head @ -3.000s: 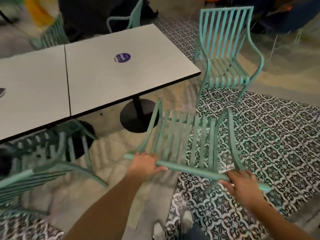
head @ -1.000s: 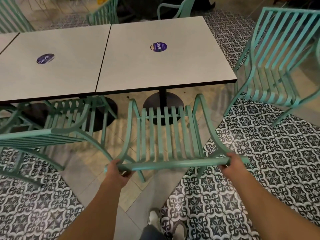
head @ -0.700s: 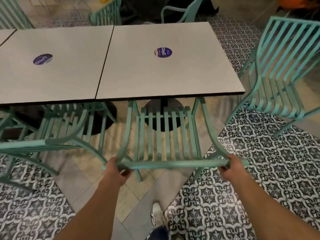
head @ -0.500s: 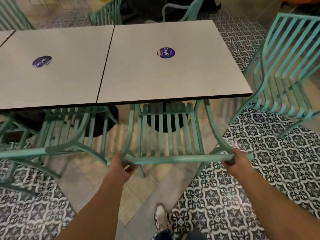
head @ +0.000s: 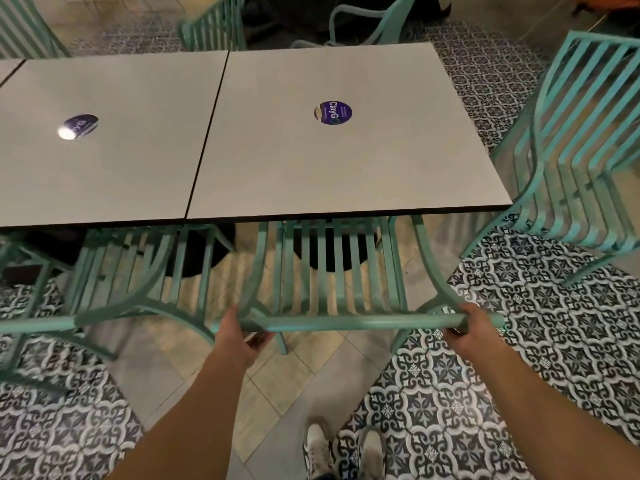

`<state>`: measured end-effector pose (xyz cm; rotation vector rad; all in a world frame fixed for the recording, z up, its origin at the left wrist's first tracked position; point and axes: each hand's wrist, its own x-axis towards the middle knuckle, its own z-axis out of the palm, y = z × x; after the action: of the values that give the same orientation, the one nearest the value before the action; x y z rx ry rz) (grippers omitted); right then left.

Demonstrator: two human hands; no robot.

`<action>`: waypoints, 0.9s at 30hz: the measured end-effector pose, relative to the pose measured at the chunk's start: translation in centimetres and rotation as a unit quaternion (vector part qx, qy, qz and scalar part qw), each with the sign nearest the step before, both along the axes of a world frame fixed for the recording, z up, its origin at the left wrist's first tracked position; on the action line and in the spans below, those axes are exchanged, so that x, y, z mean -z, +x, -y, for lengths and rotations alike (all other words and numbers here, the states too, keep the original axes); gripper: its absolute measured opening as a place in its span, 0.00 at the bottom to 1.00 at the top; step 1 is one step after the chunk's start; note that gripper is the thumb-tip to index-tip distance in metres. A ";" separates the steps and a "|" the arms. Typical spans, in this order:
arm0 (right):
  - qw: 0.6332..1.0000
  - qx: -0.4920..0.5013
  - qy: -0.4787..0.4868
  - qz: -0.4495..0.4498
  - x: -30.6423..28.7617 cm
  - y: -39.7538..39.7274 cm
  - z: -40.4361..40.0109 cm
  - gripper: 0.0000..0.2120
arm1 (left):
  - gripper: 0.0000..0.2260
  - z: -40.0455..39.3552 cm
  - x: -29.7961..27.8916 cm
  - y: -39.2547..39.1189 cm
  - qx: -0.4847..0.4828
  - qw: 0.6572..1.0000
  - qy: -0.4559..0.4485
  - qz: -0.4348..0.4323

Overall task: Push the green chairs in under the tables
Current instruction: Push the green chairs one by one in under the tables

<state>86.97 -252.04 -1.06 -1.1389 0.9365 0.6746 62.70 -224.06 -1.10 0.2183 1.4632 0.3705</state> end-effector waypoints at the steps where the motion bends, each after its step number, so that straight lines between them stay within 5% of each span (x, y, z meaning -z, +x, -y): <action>1: 1.000 -0.005 -0.006 -0.001 -0.1 0.3 0.0 0.12 | 0.23 0.1 0.0 0.2 -0.001 1.000 0.004 -0.002; 8: 0.999 -0.018 -0.028 -0.007 -0.4 1.2 0.4 0.05 | 0.21 0.6 0.1 1.0 0.002 1.000 0.012 -0.014; 18: 1.000 0.004 -0.018 -0.007 -0.7 1.0 -0.2 0.13 | 0.20 0.8 -0.1 1.0 -0.006 1.000 0.019 -0.016; 27: 0.998 -0.001 -0.055 -0.023 -0.9 1.7 -0.2 0.08 | 0.19 1.6 -0.1 1.1 0.000 1.000 0.028 -0.013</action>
<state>88.68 -251.85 -0.12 -1.2256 1.0220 0.6613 63.82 -225.62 -1.03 0.2686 1.4787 0.4100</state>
